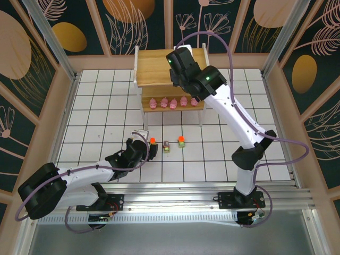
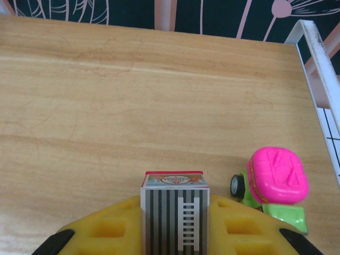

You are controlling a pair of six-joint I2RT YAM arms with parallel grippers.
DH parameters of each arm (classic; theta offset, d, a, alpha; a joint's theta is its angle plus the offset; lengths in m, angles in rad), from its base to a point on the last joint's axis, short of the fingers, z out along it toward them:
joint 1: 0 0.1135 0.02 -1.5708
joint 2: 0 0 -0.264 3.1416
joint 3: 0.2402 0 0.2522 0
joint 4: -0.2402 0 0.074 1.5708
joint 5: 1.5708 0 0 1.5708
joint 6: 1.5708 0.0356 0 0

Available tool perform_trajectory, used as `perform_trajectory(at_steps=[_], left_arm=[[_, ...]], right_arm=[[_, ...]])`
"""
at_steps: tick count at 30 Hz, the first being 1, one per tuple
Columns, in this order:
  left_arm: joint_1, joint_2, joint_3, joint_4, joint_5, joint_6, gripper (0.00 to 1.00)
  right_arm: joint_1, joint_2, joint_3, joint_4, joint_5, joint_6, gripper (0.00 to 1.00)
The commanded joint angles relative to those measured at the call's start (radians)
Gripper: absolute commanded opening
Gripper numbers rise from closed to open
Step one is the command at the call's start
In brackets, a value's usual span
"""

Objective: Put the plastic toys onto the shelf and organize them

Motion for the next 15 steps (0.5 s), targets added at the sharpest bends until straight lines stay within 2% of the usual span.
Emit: perform_trajectory(at_steps=[1,15], left_arm=[[0.005,-0.007,0.02,0.003,-0.021,0.001,0.85],[0.006,-0.008,0.021,0.001,-0.021,0.002,0.85]], right_arm=[[-0.014,-0.048,-0.029,0.027,-0.021,-0.015,0.09],[-0.045,-0.059,-0.065,0.049,-0.042,-0.017,0.12]])
